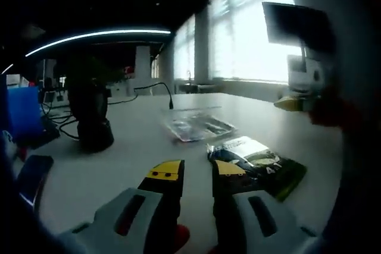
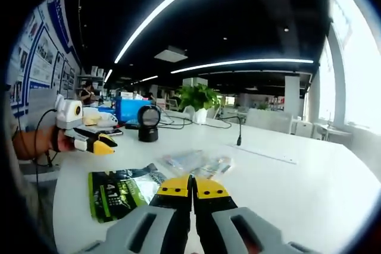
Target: Clip sheet goods on table flip sheet goods clip sheet goods scan sheet goods put sheet goods back to table
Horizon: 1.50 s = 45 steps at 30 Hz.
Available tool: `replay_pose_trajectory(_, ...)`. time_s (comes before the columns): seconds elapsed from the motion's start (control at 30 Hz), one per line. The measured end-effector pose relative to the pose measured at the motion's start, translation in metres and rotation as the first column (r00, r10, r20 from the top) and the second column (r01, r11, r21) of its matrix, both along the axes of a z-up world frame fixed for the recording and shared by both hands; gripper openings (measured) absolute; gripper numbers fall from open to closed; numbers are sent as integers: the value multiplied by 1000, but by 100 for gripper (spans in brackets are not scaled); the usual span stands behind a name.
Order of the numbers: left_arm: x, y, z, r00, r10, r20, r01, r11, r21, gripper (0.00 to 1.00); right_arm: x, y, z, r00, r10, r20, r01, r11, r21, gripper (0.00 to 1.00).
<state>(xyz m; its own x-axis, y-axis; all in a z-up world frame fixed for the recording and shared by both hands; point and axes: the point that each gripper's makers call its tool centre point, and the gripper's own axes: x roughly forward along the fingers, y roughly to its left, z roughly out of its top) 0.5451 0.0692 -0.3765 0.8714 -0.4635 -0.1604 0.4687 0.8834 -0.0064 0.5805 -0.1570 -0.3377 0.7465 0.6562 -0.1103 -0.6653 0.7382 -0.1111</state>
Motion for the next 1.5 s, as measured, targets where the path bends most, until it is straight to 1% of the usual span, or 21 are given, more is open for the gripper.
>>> replay_pose_trajectory(0.3, -4, -5, 3, 999, -31, -25, 31, 999, -27, 12, -11, -9, -2, 1000, -8, 28, 9, 1000, -25, 0)
replay_pose_trajectory(0.43, -5, -8, 1, 998, -49, -49, 48, 998, -31, 12, -14, -12, -3, 999, -12, 36, 13, 1000, -27, 0)
replay_pose_trajectory(0.57, -4, -9, -5, 994, -61, -90, 59, 998, -26, 12, -17, -14, -6, 999, -17, 46, 18, 999, -32, 0)
replay_pose_trajectory(0.8, -6, -16, -10, 987, -90, -133, 85, 995, -45, 12, -23, -12, -12, 999, -15, 43, 15, 1000, -4, 0)
replay_pose_trajectory(0.93, -6, -20, -13, 983, -104, -151, 96, 994, -54, 12, -24, -14, -17, 999, -22, 34, 21, 1000, 8, 0)
replay_pose_trajectory(1.0, -5, -20, -16, 979, -108, -170, 99, 993, -59, 12, -24, -15, -19, 999, -30, 31, 30, 999, 15, 0)
replay_pose_trajectory(1.1, -6, -21, -15, 975, -120, -188, 105, 991, -88, 12, -24, -15, -22, 999, -36, 27, 35, 999, 22, 0)
replay_pose_trajectory(1.13, -6, -22, -14, 971, -130, -198, 109, 988, -114, 12, -24, -14, -24, 999, -36, 28, 36, 999, 24, 0)
replay_pose_trajectory(1.27, -8, -26, -15, 957, -165, -237, 124, 976, -179, 12, -24, -13, -30, 999, -43, 20, 42, 998, 35, 0)
replay_pose_trajectory(1.37, -8, -26, -18, 949, -176, -260, 123, 971, -207, 13, -24, -14, -32, 999, -51, 19, 50, 998, 37, 0)
replay_pose_trajectory(1.4, -8, -26, -20, 943, -186, -276, 124, 966, -225, 13, -24, -14, -32, 998, -53, 20, 52, 998, 38, 0)
replay_pose_trajectory(1.5, -8, -26, -22, 936, -199, -292, 125, 959, -254, 13, -25, -14, -35, 998, -52, 20, 52, 998, 33, 0)
